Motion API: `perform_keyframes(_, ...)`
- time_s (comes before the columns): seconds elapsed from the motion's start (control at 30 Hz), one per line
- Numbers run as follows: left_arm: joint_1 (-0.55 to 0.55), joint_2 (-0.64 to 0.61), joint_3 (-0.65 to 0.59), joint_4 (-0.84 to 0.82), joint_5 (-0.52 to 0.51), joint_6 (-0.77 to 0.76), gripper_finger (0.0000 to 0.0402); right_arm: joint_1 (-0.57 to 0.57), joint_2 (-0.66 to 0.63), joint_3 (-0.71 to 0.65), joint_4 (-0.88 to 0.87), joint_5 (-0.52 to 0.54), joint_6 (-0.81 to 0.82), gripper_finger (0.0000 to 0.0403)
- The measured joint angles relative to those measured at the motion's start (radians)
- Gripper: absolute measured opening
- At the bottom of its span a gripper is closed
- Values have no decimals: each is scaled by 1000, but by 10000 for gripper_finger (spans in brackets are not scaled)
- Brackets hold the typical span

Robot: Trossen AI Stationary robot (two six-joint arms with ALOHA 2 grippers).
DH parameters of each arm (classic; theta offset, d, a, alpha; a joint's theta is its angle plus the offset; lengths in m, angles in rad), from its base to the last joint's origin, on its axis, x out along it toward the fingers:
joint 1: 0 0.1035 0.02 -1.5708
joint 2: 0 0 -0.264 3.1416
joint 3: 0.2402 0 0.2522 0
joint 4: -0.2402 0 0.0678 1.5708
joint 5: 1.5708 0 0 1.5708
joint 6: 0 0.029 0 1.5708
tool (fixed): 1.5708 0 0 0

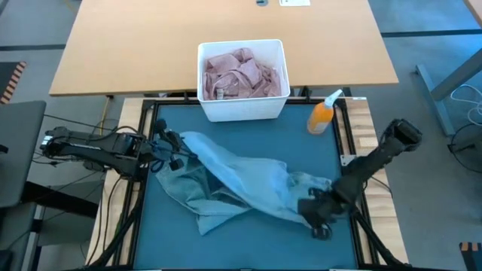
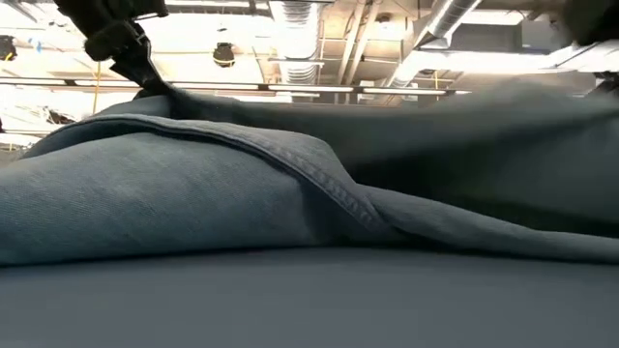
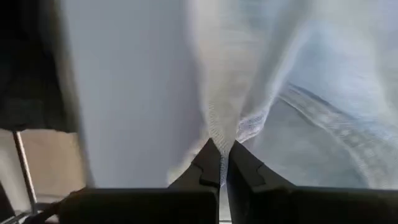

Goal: Fold Laundry from Bin
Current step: Fold the blue pants

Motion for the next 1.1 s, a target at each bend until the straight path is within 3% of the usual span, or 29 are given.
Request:
perform_keyframes(0.13,18,0,0,61,-107,77,0,100,-1,137,-155,141,36,24)
perform_keyframes(0.3,42,-1,0,236,-164,249,0,158,-2,300,-533,513,-16,24)
perform_keyframes(0.4,54,-1,0,328,-209,341,0,136,-3,334,-648,745,-138,24)
perform_keyframes(0.5,64,-1,0,387,-284,422,0,66,-2,334,-648,894,-371,24)
perform_keyframes(0.63,80,-30,0,450,-386,520,0,-84,-3,334,-642,970,-647,24)
perform_keyframes(0.77,108,-89,0,494,-410,583,0,-237,-2,332,-682,1029,-911,24)
perform_keyframes(0.87,126,-143,0,519,-413,610,0,-324,-2,331,-719,1181,-1062,24)
perform_keyframes(0.97,131,-200,0,520,-412,606,0,-380,-3,331,-715,1344,-1085,24)
perform_keyframes(1.1,131,-263,0,470,-322,546,0,-405,-6,283,-629,1191,-1042,24)
